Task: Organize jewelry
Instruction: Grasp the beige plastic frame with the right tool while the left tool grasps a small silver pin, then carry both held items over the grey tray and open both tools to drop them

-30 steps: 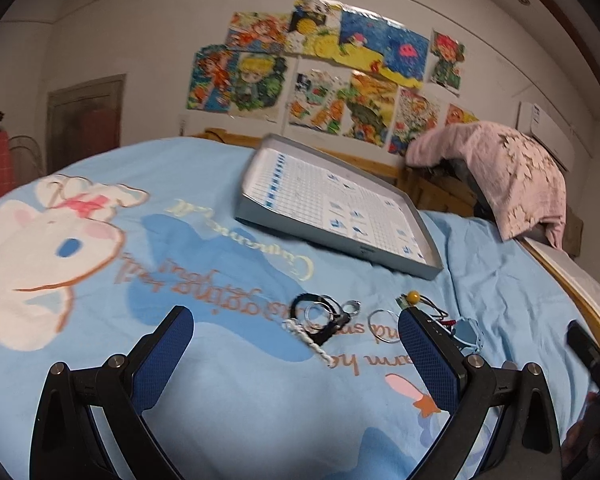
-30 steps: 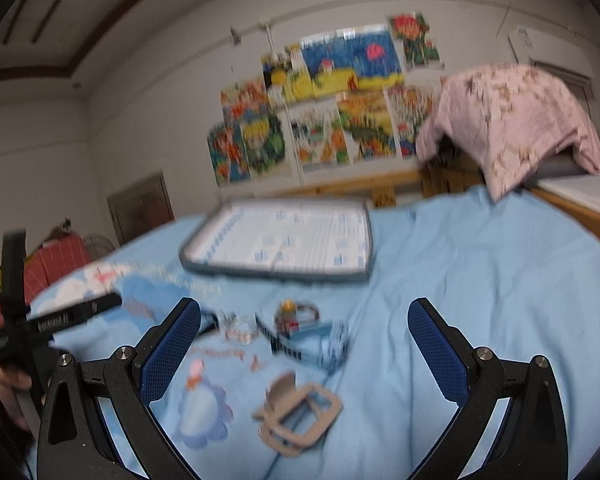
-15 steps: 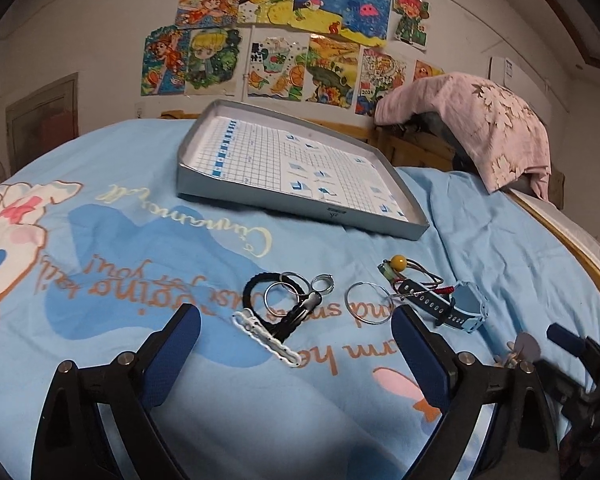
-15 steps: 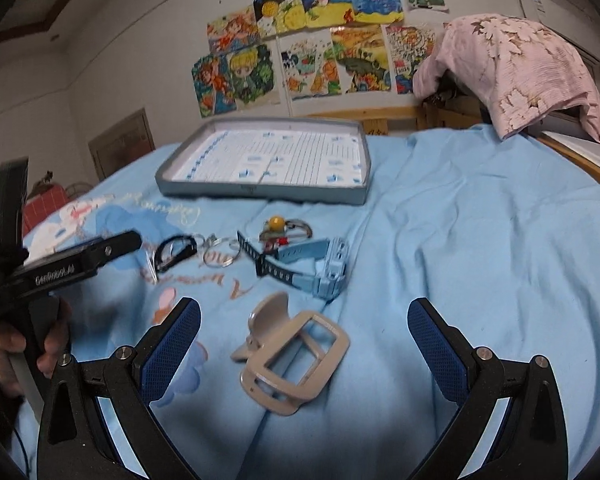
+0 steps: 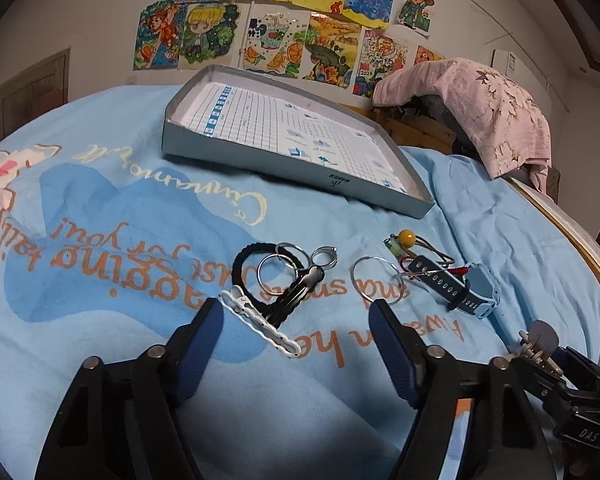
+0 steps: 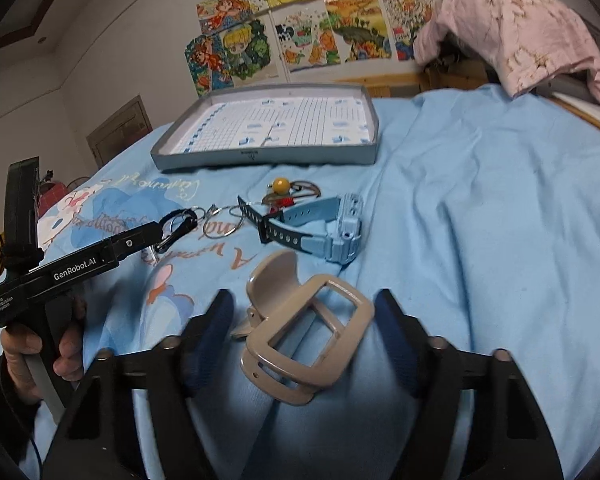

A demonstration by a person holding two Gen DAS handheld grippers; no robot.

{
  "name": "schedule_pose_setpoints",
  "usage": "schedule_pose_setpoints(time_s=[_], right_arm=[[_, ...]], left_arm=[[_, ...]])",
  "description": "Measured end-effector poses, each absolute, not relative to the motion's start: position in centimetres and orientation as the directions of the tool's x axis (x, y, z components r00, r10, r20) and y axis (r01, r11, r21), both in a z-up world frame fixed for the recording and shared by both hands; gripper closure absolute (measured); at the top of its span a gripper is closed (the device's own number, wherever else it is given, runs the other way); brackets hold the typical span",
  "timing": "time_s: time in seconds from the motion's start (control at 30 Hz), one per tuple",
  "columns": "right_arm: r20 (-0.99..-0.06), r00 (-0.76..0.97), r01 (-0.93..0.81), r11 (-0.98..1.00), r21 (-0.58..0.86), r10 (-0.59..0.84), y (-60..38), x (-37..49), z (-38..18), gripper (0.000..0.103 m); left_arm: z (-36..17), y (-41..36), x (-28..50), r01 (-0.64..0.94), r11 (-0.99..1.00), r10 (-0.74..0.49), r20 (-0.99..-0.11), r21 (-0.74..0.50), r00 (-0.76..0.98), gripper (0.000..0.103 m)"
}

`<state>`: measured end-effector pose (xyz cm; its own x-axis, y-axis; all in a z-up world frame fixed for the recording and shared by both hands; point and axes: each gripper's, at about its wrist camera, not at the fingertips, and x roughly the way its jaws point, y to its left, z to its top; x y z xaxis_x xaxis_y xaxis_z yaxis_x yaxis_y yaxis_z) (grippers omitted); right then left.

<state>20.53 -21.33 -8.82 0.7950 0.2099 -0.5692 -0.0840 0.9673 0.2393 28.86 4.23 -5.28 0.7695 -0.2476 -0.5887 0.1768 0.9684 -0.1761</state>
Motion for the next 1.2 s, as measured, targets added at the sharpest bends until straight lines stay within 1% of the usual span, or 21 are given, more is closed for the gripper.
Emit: schedule_pose_setpoints(time_s=[0.03,0.1,0.17,0.23,0.27,0.33,0.4,0.47,0.5,0.6,0.67,0.9,1.0,1.2], right_arm=[[-0.570,0.795,-0.087,0.968,0.233,0.209,-21.1,20.6,-8.9,0.041],[-0.565,0.797,-0.097,0.969,0.227,0.212,-20.7,20.7,-8.9,0.049],[-0.567,0.793,-0.112,0.968,0.224,0.223,-20.3,21.0,-8.9,0.049],[-0.571,0.784,-0.133,0.964,0.229,0.243,-19.9,21.4,-9.1,0.054],[-0.576,0.779,-0.140,0.964,0.228,0.250,-19.8,21.5,-9.2,0.056],[-0.580,0.774,-0.149,0.963,0.223,0.254,-19.4,21.7,-9.3,0.056],[-0.578,0.775,-0.154,0.963,0.221,0.257,-19.2,21.7,-9.3,0.056],[-0.574,0.776,-0.156,0.962,0.226,0.261,-19.3,21.6,-9.3,0.056],[-0.573,0.777,-0.156,0.961,0.228,0.262,-19.3,21.5,-9.3,0.056],[-0.568,0.778,-0.160,0.959,0.234,0.269,-19.4,21.5,-9.3,0.057],[-0.563,0.780,-0.165,0.958,0.235,0.273,-19.4,21.4,-9.2,0.057],[-0.532,0.796,-0.183,0.953,0.243,0.288,-19.5,21.0,-8.9,0.057],[-0.512,0.807,-0.193,0.950,0.244,0.295,-19.5,20.7,-8.6,0.057],[-0.452,0.835,-0.229,0.946,0.231,0.313,-19.4,20.3,-6.8,0.057]], left_arm=[[-5.4,4.3,29.0,0.173,0.969,-0.246,-0.593,-0.179,0.766,0.036],[-5.7,4.4,29.2,0.161,0.969,-0.243,-0.606,-0.187,0.757,0.045],[-6.0,4.6,29.4,0.146,0.970,-0.237,-0.622,-0.195,0.746,0.051],[-6.3,4.6,29.5,0.136,0.971,-0.232,-0.636,-0.197,0.736,0.055],[-6.4,4.6,29.6,0.131,0.972,-0.228,-0.642,-0.195,0.732,0.060],[-6.7,4.6,29.7,0.124,0.974,-0.221,-0.657,-0.192,0.721,0.066],[-7.0,4.5,29.8,0.116,0.975,-0.215,-0.668,-0.189,0.713,0.075],[-7.1,4.5,29.8,0.109,0.976,-0.211,-0.675,-0.190,0.707,0.080],[-7.2,4.5,29.7,0.106,0.976,-0.209,-0.677,-0.191,0.706,0.085],[-7.5,4.6,29.7,0.096,0.976,-0.207,-0.689,-0.196,0.695,0.094],[-7.6,4.6,29.6,0.094,0.974,-0.212,-0.694,-0.205,0.688,0.098],[-7.1,4.3,26.8,0.129,0.952,-0.291,-0.692,-0.277,0.660,0.099],[-6.8,3.9,24.5,0.154,0.933,-0.342,-0.672,-0.325,0.657,0.099],[-4.9,2.7,23.5,0.188,0.934,-0.347,-0.642,-0.304,0.684,0.099]])
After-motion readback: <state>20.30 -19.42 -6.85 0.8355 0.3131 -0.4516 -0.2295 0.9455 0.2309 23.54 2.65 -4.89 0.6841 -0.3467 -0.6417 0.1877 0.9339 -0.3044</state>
